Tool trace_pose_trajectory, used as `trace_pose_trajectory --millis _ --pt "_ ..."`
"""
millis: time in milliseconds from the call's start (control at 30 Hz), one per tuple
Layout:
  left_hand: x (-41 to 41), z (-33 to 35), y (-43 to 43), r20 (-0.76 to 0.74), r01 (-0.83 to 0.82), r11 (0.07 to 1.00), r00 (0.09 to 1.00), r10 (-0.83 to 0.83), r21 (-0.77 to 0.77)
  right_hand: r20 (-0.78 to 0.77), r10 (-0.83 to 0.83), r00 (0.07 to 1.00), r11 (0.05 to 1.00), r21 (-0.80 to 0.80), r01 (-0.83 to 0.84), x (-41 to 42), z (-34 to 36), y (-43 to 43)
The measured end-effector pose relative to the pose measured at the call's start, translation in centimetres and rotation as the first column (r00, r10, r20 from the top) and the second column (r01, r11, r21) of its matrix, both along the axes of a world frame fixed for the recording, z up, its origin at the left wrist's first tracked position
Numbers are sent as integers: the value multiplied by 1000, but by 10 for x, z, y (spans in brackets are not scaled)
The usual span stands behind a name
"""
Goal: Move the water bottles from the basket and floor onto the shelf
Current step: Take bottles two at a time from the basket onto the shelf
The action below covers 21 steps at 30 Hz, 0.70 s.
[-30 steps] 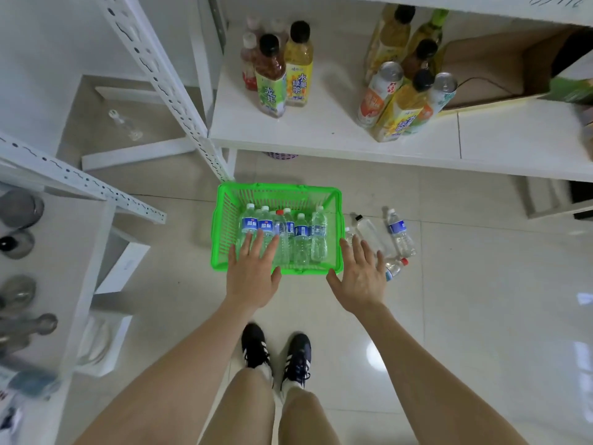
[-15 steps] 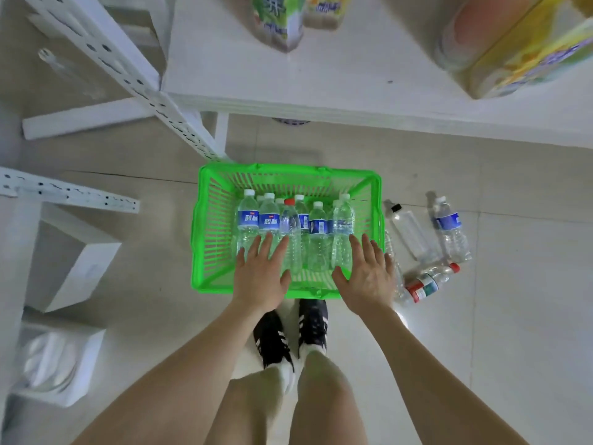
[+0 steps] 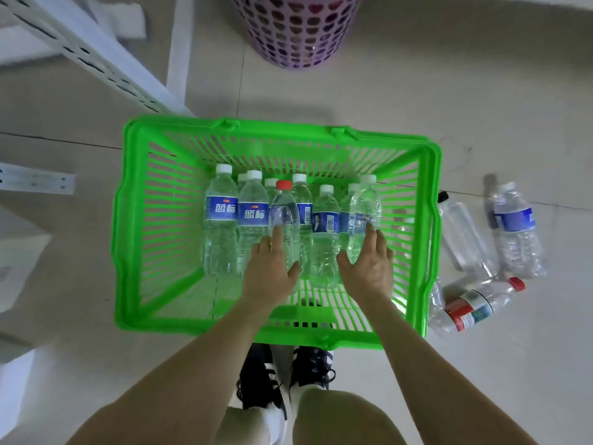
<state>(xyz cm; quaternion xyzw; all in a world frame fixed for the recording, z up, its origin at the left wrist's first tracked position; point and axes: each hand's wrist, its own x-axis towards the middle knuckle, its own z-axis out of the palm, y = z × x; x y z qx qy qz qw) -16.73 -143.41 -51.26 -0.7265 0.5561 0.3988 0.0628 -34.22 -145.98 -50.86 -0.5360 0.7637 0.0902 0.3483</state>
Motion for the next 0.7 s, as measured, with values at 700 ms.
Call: trace_pose_trajectory --millis 700 --pt "-23 -39 -34 38 -372 928 927 372 -12 206 -376 903 925 25 379 -6 -42 -38"
